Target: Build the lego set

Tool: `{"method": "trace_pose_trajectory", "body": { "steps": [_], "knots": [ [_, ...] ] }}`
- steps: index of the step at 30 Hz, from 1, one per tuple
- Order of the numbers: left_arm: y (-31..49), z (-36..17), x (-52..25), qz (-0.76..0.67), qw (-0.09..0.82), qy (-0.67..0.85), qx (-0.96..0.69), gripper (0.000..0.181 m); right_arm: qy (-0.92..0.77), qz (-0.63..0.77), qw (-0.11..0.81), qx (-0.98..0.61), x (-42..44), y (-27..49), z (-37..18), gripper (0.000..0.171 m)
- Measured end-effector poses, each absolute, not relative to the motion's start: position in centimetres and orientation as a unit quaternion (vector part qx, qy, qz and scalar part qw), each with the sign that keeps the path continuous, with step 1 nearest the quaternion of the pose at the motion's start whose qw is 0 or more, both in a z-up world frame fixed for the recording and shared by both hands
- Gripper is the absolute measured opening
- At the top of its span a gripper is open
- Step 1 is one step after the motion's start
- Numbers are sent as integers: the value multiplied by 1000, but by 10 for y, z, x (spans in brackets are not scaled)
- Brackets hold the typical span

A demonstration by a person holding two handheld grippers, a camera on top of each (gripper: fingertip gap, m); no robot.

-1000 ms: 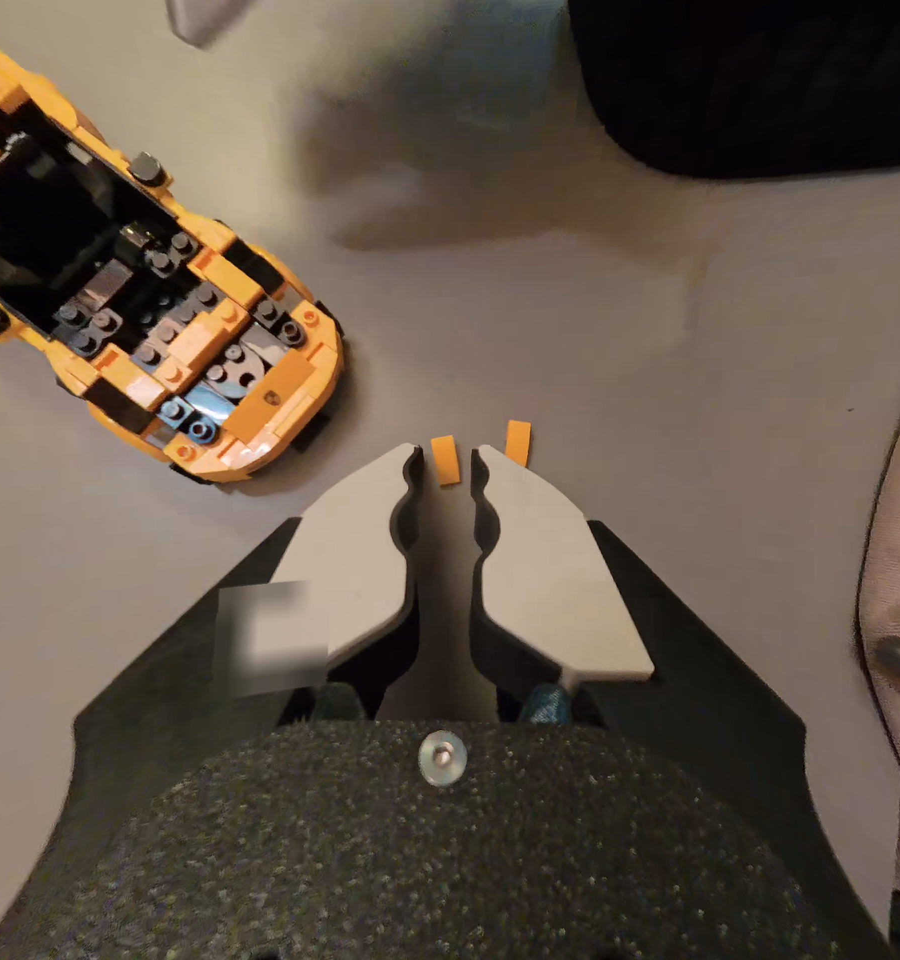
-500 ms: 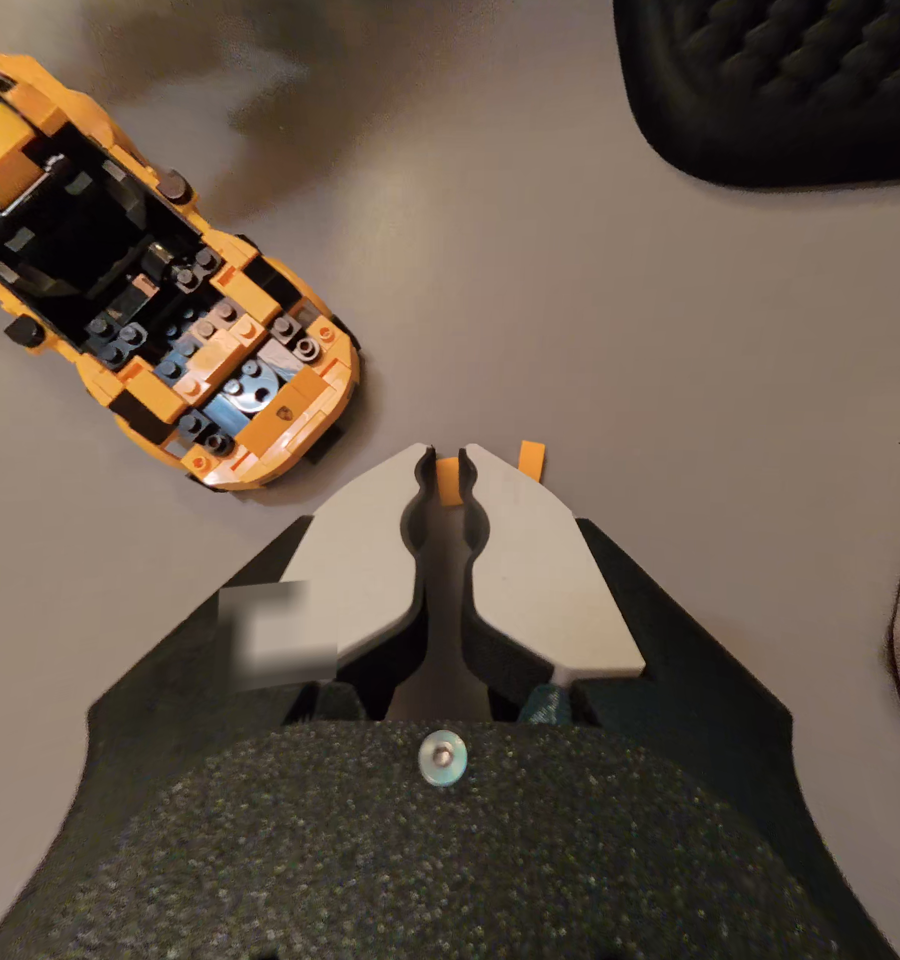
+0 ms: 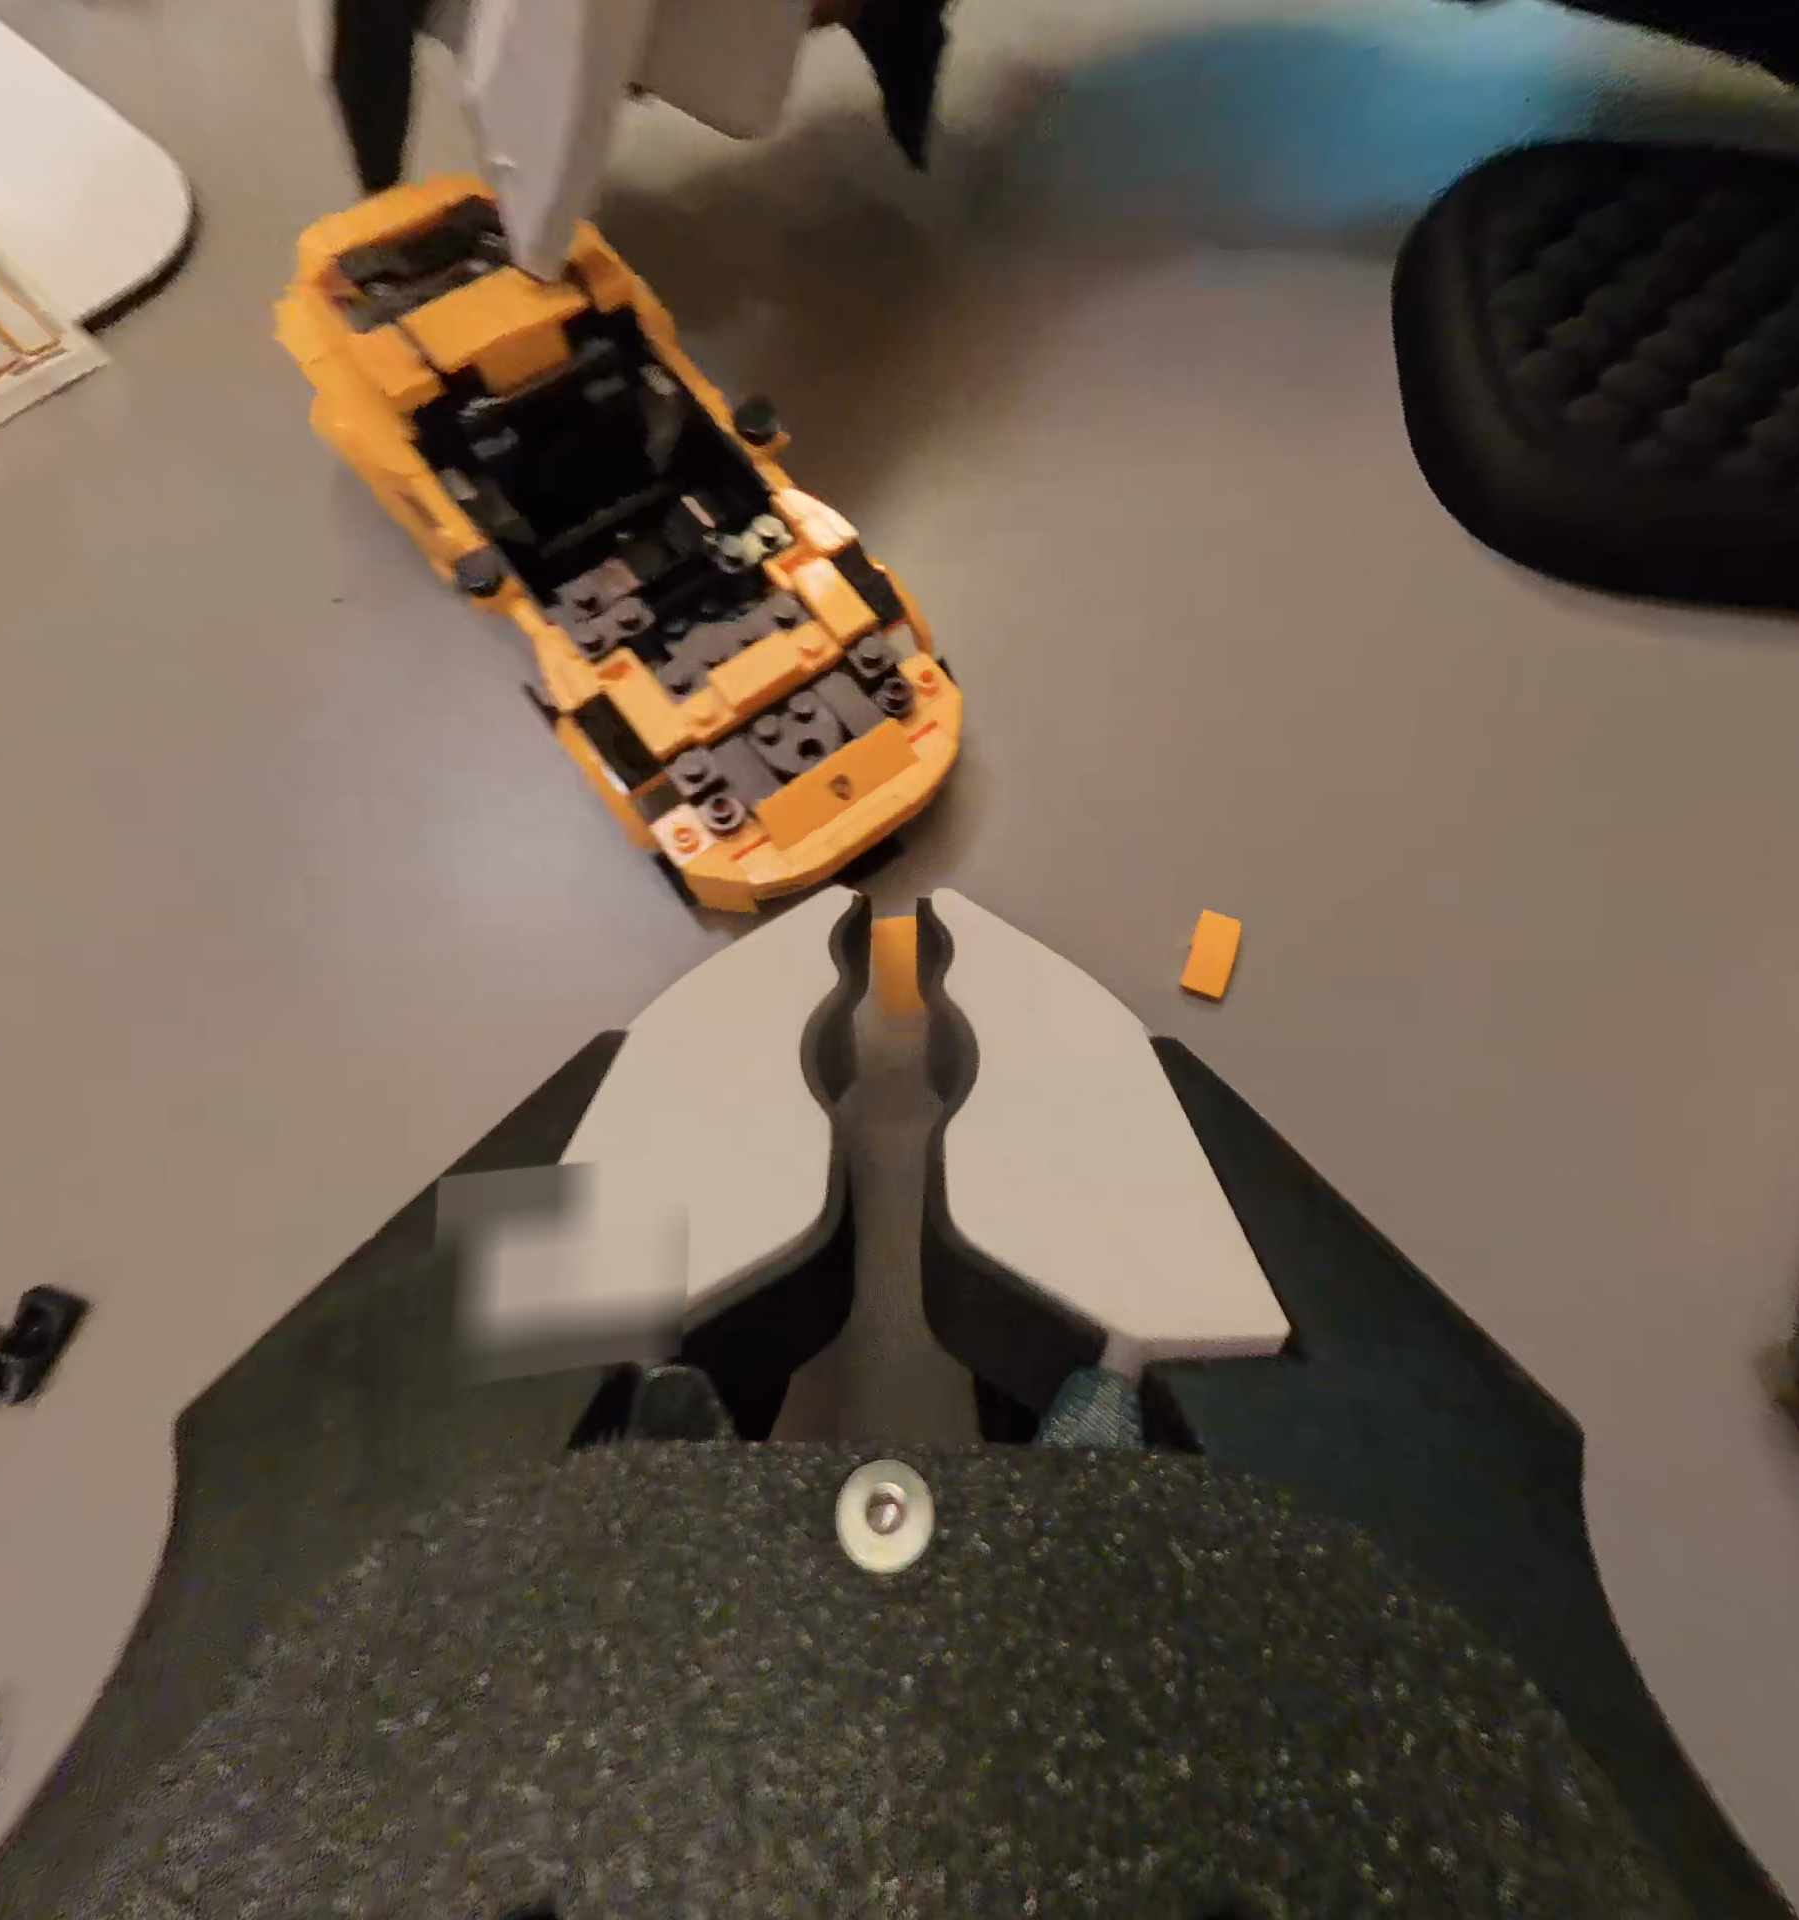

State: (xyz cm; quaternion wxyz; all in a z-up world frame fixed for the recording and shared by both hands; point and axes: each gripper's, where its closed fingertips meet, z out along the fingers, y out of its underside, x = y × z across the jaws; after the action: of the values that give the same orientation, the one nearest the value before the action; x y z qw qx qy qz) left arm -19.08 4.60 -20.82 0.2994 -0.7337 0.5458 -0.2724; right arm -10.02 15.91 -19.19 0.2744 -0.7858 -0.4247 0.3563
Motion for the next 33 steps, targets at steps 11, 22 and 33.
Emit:
{"method": "trace_pose_trajectory", "body": {
  "steps": [11,22,33],
  "knots": [
    [61,-194,-194,-287,330,492,-753,8,-267,331,294,-856,-83,114,-193,31],
    [61,-198,-191,-253,294,537,-749,8,-256,384,369,-807,-71,94,-171,37],
    [59,-204,-186,-272,279,561,-730,10,-267,391,362,-803,-71,90,-177,37]
  ]
}}
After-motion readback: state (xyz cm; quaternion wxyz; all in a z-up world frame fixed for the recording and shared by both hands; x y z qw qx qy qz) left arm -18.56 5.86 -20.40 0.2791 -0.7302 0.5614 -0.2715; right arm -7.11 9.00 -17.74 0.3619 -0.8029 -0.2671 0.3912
